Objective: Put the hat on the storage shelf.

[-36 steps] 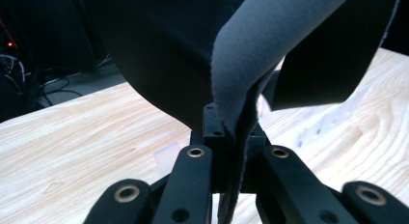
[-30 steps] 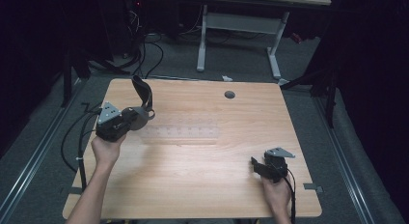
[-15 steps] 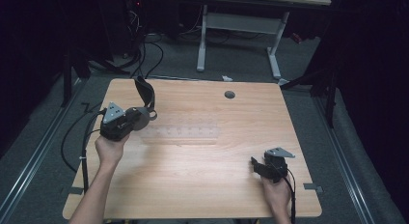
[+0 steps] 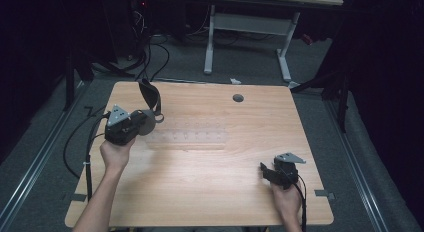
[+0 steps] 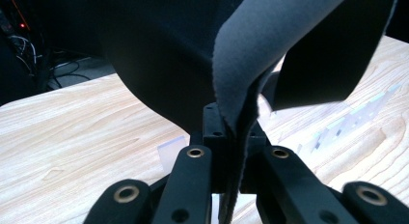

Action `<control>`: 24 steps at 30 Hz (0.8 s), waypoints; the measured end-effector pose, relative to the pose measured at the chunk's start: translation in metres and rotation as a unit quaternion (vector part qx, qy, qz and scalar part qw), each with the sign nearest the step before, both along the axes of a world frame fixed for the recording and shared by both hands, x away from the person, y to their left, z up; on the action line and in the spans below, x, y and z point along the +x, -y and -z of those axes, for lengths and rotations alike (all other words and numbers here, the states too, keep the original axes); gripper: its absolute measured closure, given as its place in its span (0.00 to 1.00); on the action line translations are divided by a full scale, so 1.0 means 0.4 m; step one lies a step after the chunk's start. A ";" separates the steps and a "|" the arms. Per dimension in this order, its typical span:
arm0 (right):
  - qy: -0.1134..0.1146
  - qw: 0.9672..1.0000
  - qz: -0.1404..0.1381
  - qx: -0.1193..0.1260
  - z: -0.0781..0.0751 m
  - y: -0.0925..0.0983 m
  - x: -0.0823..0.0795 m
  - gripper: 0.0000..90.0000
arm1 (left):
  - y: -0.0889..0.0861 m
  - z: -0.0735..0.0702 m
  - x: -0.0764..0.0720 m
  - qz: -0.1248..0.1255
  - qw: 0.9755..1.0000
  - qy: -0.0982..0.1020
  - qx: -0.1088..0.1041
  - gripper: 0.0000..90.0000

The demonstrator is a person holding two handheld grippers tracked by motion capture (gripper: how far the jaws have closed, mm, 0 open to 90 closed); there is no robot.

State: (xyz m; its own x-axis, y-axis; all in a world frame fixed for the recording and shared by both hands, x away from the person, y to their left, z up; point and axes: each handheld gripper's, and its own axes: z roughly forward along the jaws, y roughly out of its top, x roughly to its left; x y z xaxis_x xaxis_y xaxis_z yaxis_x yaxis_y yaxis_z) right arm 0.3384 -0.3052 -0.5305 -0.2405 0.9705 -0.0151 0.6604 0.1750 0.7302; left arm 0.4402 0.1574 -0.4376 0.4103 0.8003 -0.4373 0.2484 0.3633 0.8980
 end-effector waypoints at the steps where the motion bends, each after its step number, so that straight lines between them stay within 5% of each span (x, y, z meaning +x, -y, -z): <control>1: 0.000 1.000 0.000 0.000 0.000 0.000 0.000 0.45 | 0.001 0.001 0.000 0.000 1.000 0.000 0.000 0.96; 24: 0.000 1.000 0.000 0.000 0.000 0.000 0.000 0.45 | 0.009 0.052 0.001 0.000 1.000 -0.017 0.007 0.95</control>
